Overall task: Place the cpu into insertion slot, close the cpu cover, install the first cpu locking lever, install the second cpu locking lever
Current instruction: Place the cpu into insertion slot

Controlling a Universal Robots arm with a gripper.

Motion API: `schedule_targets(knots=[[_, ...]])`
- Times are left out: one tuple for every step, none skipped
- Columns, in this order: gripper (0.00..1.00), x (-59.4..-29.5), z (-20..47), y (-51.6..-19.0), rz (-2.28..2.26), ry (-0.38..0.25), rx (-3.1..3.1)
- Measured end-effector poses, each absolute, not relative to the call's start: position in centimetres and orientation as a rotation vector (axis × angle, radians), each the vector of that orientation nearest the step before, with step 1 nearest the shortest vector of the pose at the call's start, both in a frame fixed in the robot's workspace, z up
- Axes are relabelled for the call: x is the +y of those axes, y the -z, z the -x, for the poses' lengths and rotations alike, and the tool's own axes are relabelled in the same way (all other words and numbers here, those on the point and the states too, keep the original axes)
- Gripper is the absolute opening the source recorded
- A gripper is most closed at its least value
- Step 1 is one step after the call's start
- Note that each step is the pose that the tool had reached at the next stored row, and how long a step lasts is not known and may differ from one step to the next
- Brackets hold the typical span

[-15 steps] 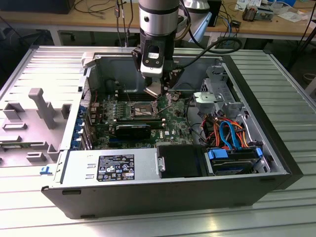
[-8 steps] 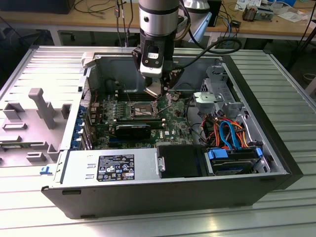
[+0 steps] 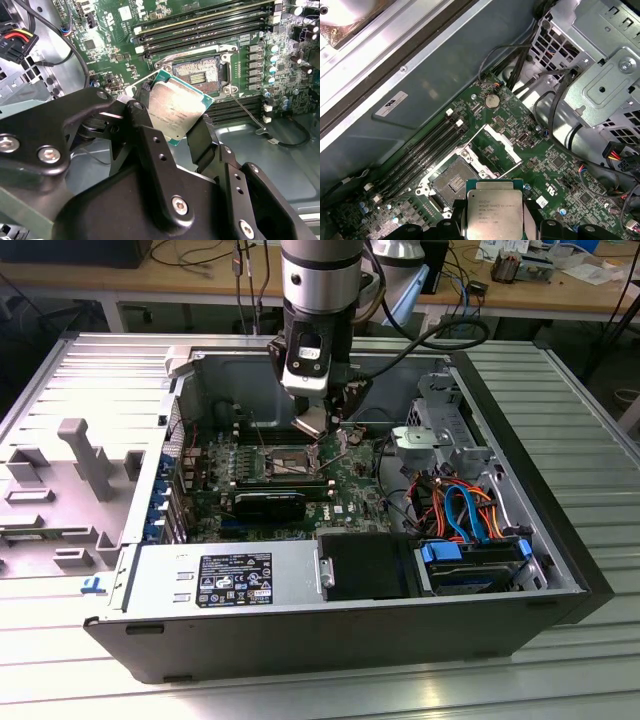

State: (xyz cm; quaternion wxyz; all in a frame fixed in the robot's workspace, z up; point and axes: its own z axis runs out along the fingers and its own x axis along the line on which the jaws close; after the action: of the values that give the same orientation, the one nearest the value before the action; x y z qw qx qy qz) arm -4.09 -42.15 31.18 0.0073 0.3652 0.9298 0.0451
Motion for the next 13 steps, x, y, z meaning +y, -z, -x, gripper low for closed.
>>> schedule_targets(knots=[[0.54, -42.15, 4.09, -31.17, -1.146, -0.141, 2.906], [0.54, -42.15, 4.09, -31.16, -1.151, -0.141, 2.904], [0.54, -42.15, 4.09, -31.15, -1.155, -0.141, 2.902], [0.54, -42.15, 4.09, -31.13, -1.159, -0.141, 2.900], [0.54, -42.15, 4.09, -31.13, -1.163, -0.141, 2.899], [0.54, -42.15, 4.09, -31.12, -1.167, -0.141, 2.897], [0.54, -42.15, 4.09, -31.11, -1.171, -0.141, 2.895], [0.54, -42.15, 4.09, -31.10, -1.173, -0.141, 2.894], [0.54, -42.15, 4.09, -31.10, -1.175, -0.141, 2.893], [0.54, -42.15, 4.09, -31.09, -1.178, -0.140, 2.892], [0.54, -42.15, 4.09, -31.08, -1.180, -0.141, 2.891], [0.54, -42.15, 4.09, -31.07, -1.184, -0.141, 2.889], [0.54, -42.15, 4.09, -31.06, -1.187, -0.140, 2.888]])
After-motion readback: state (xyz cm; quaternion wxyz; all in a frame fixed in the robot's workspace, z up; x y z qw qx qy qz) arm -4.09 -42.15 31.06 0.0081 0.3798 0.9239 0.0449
